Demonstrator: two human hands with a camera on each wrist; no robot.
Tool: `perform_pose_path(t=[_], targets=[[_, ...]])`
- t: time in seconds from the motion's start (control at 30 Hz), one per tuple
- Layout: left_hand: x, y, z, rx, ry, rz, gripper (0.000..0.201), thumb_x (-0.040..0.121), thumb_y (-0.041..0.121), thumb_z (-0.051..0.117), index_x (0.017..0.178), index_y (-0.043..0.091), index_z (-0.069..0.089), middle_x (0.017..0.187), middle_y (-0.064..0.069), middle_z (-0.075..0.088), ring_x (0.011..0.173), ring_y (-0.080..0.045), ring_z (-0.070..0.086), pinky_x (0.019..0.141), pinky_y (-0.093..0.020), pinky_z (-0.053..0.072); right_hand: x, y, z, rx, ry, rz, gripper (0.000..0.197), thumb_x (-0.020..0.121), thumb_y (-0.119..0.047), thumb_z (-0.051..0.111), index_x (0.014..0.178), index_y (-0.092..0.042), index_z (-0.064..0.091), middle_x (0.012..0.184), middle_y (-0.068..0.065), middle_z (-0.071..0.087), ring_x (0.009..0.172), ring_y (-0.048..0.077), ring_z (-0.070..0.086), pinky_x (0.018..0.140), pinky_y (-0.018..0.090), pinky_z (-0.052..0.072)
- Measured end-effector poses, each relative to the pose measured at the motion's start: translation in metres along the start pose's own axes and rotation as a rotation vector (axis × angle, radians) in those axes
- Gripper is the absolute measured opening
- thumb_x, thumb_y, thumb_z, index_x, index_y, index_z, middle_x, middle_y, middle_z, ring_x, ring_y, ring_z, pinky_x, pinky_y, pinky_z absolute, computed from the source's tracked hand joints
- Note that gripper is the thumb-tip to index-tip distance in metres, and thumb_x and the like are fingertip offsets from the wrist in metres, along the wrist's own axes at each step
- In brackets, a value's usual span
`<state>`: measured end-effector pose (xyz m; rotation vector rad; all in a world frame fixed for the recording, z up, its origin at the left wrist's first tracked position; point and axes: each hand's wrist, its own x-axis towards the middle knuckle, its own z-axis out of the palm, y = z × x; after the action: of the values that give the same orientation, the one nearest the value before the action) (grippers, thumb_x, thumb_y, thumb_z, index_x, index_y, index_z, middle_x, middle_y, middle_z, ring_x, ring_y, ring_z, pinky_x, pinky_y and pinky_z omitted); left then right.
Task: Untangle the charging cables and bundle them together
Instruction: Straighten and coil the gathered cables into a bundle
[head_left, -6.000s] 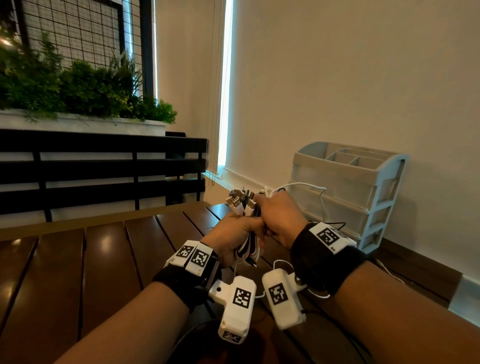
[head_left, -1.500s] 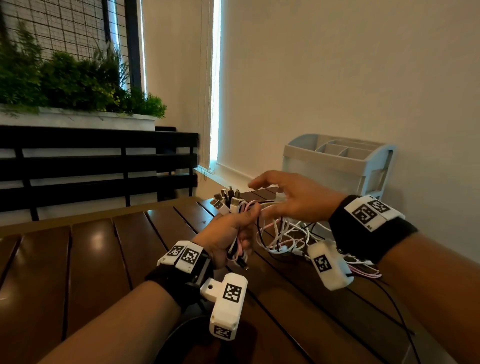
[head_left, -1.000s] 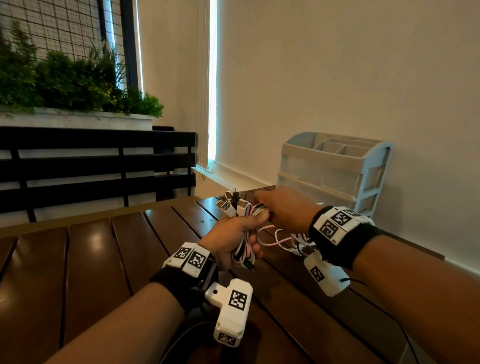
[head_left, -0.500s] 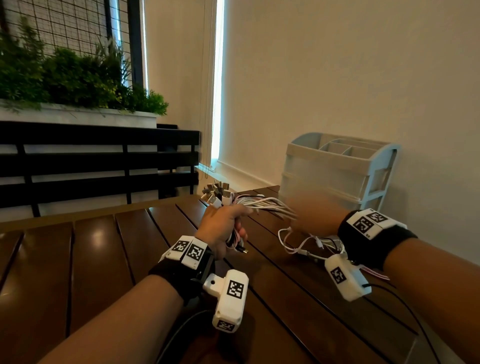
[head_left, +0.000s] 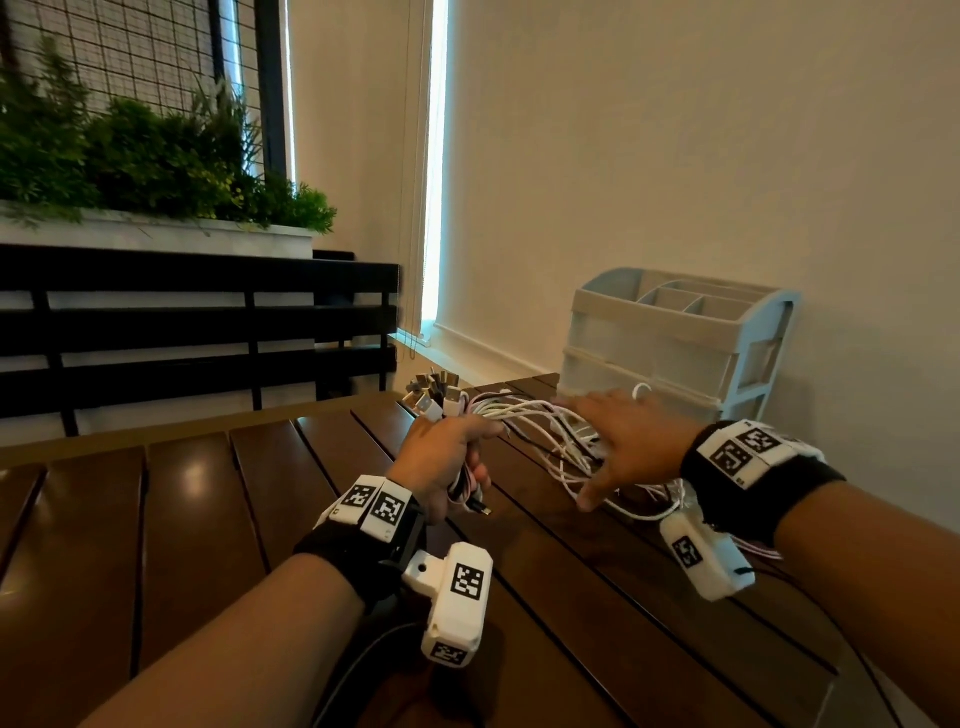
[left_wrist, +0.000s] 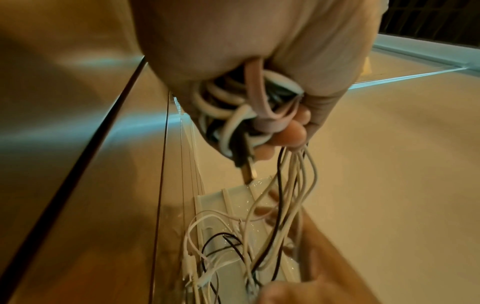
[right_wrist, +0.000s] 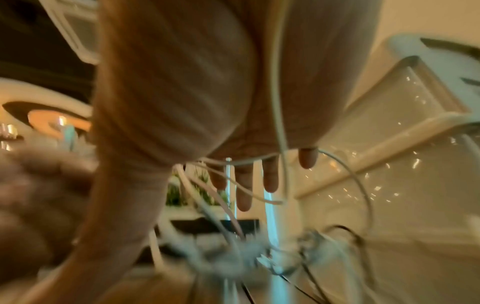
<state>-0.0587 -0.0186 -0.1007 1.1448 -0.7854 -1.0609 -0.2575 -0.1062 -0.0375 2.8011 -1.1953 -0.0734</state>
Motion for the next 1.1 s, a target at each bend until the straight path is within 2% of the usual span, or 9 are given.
perform_pose_path(t=[0.13, 0.23, 0.33, 0.43, 0.57, 0.7, 0.8, 0.9, 1.1], targets=[[0.002, -0.003, -0.001, 0.041, -0.001, 0.031, 0.025, 0.08, 0.013, 0.068, 0.061, 0.009, 0.054, 0.045, -0.006, 0.042, 0.037, -0.019, 0.043, 0.055, -0.032, 0.042, -0.011, -0.026, -0.036, -0.132, 0.312, -0.049, 0.121, 0.061, -0.073, 0.069, 0.15, -0.035, -0.003, 0.157, -0.001, 0.019, 0.146, 0.023, 0.009, 0.114, 0.057, 0.006], [0.001, -0.005, 0.001, 0.086, -0.057, 0.068, 0.03, 0.08, 0.019, 0.069, 0.054, 0.009, 0.057, 0.044, -0.007, 0.045, 0.039, -0.022, 0.044, 0.059, -0.035, 0.043, -0.01, -0.058, -0.038, -0.227, 0.282, -0.118, 0.116, 0.069, -0.063, 0.069, 0.151, -0.028, -0.005, 0.159, 0.0, 0.017, 0.147, 0.021, 0.007, 0.113, 0.058, -0.007], [-0.004, -0.006, 0.005, 0.075, -0.131, 0.121, 0.026, 0.077, 0.025, 0.071, 0.071, 0.001, 0.068, 0.045, -0.007, 0.046, 0.041, -0.023, 0.043, 0.059, -0.037, 0.042, 0.005, -0.07, -0.016, -0.145, 0.192, -0.093, 0.098, 0.08, -0.052, 0.064, 0.152, -0.021, 0.004, 0.146, 0.005, 0.042, 0.136, 0.022, 0.037, 0.115, 0.054, 0.004], [-0.003, -0.008, 0.007, 0.077, -0.125, 0.136, 0.051, 0.07, 0.032, 0.074, 0.094, -0.012, 0.064, 0.046, -0.007, 0.047, 0.042, -0.023, 0.044, 0.059, -0.036, 0.042, 0.014, -0.061, -0.011, -0.063, 0.33, -0.039, 0.056, 0.089, -0.04, 0.052, 0.139, -0.02, 0.035, 0.129, 0.004, 0.056, 0.12, 0.024, 0.052, 0.108, 0.046, 0.025], [-0.007, -0.008, 0.011, 0.094, -0.139, 0.142, 0.023, 0.076, 0.025, 0.072, 0.066, 0.004, 0.067, 0.045, -0.009, 0.046, 0.04, -0.025, 0.044, 0.057, -0.037, 0.043, 0.022, -0.058, -0.005, -0.123, 0.377, -0.197, 0.028, 0.087, -0.031, 0.054, 0.114, -0.025, 0.054, 0.114, -0.006, 0.057, 0.113, 0.015, 0.051, 0.111, 0.048, 0.024], [-0.005, -0.008, 0.009, 0.071, -0.149, 0.126, 0.022, 0.078, 0.024, 0.072, 0.071, 0.004, 0.067, 0.045, -0.007, 0.046, 0.039, -0.022, 0.046, 0.056, -0.034, 0.044, 0.024, -0.053, -0.003, 0.187, 0.284, -0.266, 0.006, 0.09, -0.024, 0.052, 0.095, -0.024, 0.053, 0.084, -0.008, 0.06, 0.08, 0.015, 0.057, 0.074, 0.036, 0.048], [-0.001, -0.008, 0.004, 0.009, -0.139, 0.077, 0.026, 0.083, 0.022, 0.07, 0.094, -0.001, 0.065, 0.046, -0.004, 0.046, 0.039, -0.019, 0.047, 0.054, -0.032, 0.044, 0.016, -0.048, -0.009, 0.257, 0.273, -0.241, 0.023, 0.095, -0.031, 0.053, 0.076, -0.035, 0.042, 0.068, -0.017, 0.047, 0.066, 0.005, 0.049, 0.063, 0.022, 0.035], [0.001, -0.008, 0.002, 0.003, -0.134, 0.053, 0.022, 0.084, 0.025, 0.069, 0.081, 0.003, 0.065, 0.047, -0.003, 0.046, 0.041, -0.018, 0.048, 0.055, -0.032, 0.044, 0.011, -0.045, -0.01, 0.36, 0.168, -0.22, 0.025, 0.096, -0.032, 0.054, 0.073, -0.033, 0.045, 0.065, -0.013, 0.053, 0.057, -0.002, 0.049, 0.055, 0.011, 0.038], [-0.002, -0.004, 0.0, -0.015, -0.169, 0.017, 0.038, 0.086, 0.027, 0.067, 0.052, 0.015, 0.053, 0.047, -0.004, 0.046, 0.042, -0.019, 0.047, 0.058, -0.032, 0.042, -0.002, -0.038, -0.009, 0.759, 0.052, -0.196, 0.024, 0.1, -0.029, 0.045, 0.088, -0.012, 0.057, 0.071, 0.003, 0.057, 0.062, 0.013, 0.055, 0.061, 0.021, 0.046]])
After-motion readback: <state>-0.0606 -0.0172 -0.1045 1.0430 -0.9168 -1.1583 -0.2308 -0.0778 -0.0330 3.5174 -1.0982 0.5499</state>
